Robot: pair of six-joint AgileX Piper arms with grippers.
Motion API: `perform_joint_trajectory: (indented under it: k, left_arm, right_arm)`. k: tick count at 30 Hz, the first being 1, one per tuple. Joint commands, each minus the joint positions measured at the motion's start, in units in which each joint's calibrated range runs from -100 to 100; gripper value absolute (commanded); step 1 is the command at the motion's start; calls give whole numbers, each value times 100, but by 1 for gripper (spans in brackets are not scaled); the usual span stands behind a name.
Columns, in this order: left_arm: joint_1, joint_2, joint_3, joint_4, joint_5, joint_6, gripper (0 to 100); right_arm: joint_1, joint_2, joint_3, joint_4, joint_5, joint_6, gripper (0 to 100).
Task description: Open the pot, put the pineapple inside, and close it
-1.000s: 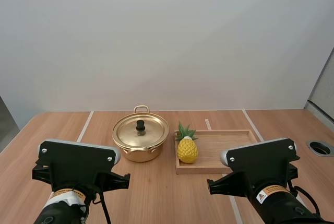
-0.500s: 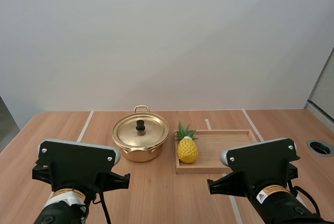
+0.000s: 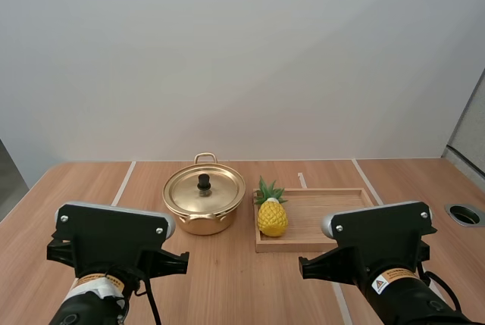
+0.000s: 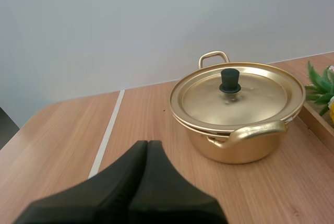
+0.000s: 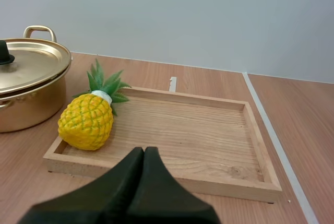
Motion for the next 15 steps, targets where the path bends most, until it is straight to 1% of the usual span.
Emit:
perform_joint_trajectory:
  k: [1,11,15]
  left_arm:
    - [8,-27,14,2,-136,-60,0]
    - [8,-27,14,2,-136,-60,0]
    - [8,-27,14,2,-181,-61,0]
  right_arm:
    - [8,-44,0,35,-113,-9,0]
    - [8,-44,0,106,-148,-9,0]
    - [8,-44,0,268,-747,-9,0]
